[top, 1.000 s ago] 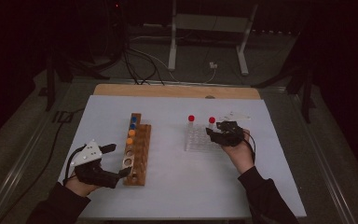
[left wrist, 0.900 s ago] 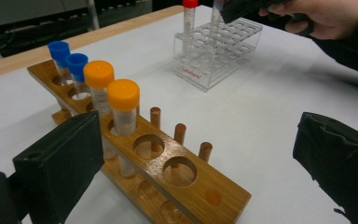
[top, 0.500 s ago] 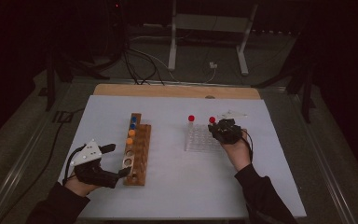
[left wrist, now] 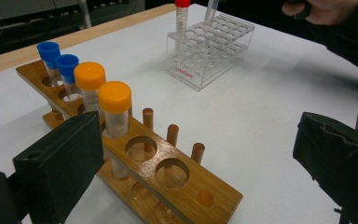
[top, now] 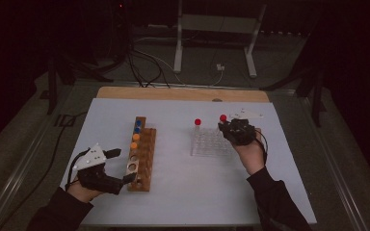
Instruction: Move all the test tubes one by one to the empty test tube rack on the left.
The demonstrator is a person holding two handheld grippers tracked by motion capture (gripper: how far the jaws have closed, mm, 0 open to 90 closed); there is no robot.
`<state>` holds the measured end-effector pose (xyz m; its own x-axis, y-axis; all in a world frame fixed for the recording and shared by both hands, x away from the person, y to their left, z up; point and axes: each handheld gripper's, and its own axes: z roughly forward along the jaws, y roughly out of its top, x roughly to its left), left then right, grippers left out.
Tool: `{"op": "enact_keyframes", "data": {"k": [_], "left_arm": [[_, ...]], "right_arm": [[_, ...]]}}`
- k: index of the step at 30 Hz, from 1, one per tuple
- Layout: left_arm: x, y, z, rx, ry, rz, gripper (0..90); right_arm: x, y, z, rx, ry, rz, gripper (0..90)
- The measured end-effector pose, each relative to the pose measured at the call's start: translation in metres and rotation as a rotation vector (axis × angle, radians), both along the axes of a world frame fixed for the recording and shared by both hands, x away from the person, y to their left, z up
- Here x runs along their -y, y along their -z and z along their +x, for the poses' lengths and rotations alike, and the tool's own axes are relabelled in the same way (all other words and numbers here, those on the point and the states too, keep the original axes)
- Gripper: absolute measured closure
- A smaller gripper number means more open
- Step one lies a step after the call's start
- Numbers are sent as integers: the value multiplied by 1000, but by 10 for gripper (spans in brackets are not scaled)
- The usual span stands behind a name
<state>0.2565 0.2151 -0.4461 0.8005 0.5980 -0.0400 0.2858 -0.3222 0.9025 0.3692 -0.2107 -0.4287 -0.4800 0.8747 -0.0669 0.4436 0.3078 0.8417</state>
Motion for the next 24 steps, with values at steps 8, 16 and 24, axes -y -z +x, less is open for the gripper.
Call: {"op": "enact_keyframes", "data": {"k": [8,16,24], "left_arm": [[4,-3,-1,-1,13,1,26],[6,-7,-3,5,23,0,26],[13,-13,-7,12,45,-2,26]], "right_arm": [[-1,-26,-15,59,-29,-1,748],[-12,-40,-34,90,-104,-3,748],[-30,-32,-54,66,-203,-7,748]]}}
